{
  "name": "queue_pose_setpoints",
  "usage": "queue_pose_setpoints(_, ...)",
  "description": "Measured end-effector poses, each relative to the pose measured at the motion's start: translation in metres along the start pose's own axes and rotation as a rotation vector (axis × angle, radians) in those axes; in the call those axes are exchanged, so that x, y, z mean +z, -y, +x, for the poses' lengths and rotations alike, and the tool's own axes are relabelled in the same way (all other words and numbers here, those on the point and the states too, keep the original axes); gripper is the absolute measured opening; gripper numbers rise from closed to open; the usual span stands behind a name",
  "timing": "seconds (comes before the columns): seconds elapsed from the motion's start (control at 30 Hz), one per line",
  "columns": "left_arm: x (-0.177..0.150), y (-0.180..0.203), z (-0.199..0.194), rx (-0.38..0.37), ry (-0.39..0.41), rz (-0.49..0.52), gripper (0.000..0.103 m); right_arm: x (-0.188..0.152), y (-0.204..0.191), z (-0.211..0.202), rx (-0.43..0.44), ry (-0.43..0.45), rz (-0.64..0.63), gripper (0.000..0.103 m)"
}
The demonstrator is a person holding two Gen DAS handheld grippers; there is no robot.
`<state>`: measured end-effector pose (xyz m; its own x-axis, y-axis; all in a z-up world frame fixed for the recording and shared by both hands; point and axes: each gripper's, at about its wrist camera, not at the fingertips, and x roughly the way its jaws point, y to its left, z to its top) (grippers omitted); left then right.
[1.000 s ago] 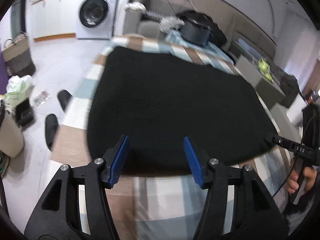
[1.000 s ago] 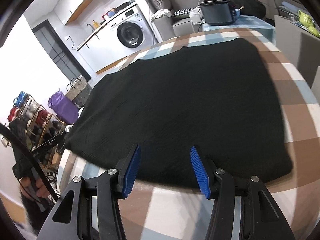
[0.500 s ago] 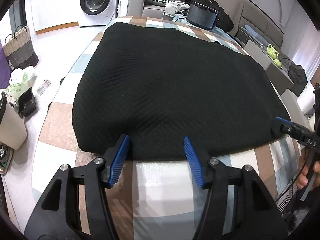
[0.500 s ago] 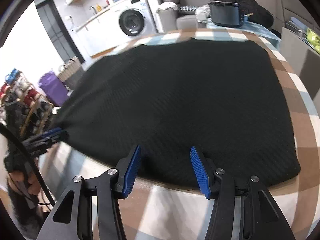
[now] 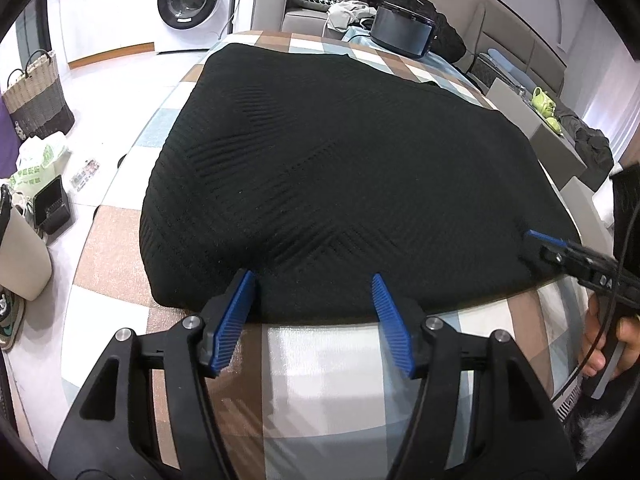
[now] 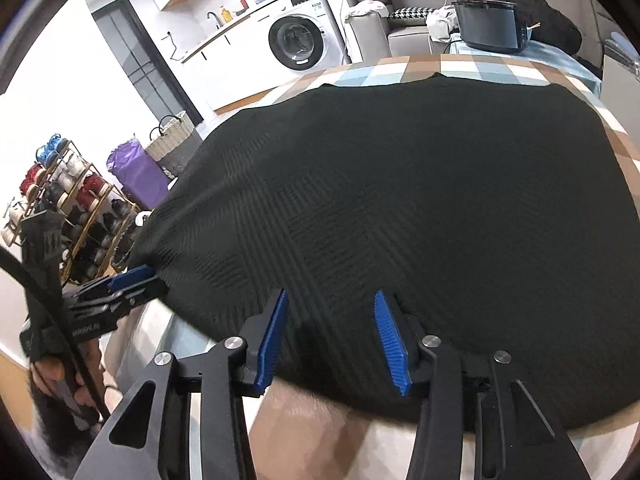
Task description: Fold small clothes
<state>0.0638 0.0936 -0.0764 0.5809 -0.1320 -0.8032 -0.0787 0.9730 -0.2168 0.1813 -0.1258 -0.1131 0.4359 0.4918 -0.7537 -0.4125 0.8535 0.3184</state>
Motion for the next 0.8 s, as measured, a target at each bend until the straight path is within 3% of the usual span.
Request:
queue_pose_setpoints(0.07,0.000,-0.001,0.000,-0.007,0.003,-0.007,0.059,-0.009,0.008,-0.010,-0.005,0.003,0.014,0.041)
queue_pose_setpoints(0.13,-0.001,-0.003,-0.001,-0.013,0.004,-0.017,0.059,-0.016,0.017,-0.019,-0.091,0.001,0.026,0.041)
queue_pose_setpoints(0.27,-0.002,-0.004,-0.002,-0.015,0.009,-0.021,0.059,-0.025,0.040,-0.034,-0.129,0.015,0.072,0.041)
queue_pose_setpoints(0.43,-0.007,-0.007,-0.007,-0.002,0.006,-0.039,0.059,-0.029,0.063,-0.051,-0.245,0.020,0.097,0.041)
queue_pose_setpoints(0.57,-0.012,-0.018,-0.014,-0.012,-0.003,-0.106,0.059,-0.029,0.071,-0.060,-0.227,0.034,0.150,0.041)
queue_pose_setpoints(0.73,-0.019,-0.041,-0.021,-0.086,-0.008,-0.261,0.059,-0.021,0.053,-0.063,0.003,0.144,0.197,0.056)
queue_pose_setpoints(0.8,-0.020,-0.051,-0.021,-0.107,0.000,-0.320,0.059,-0.015,0.049,-0.062,0.069,0.162,0.203,0.057)
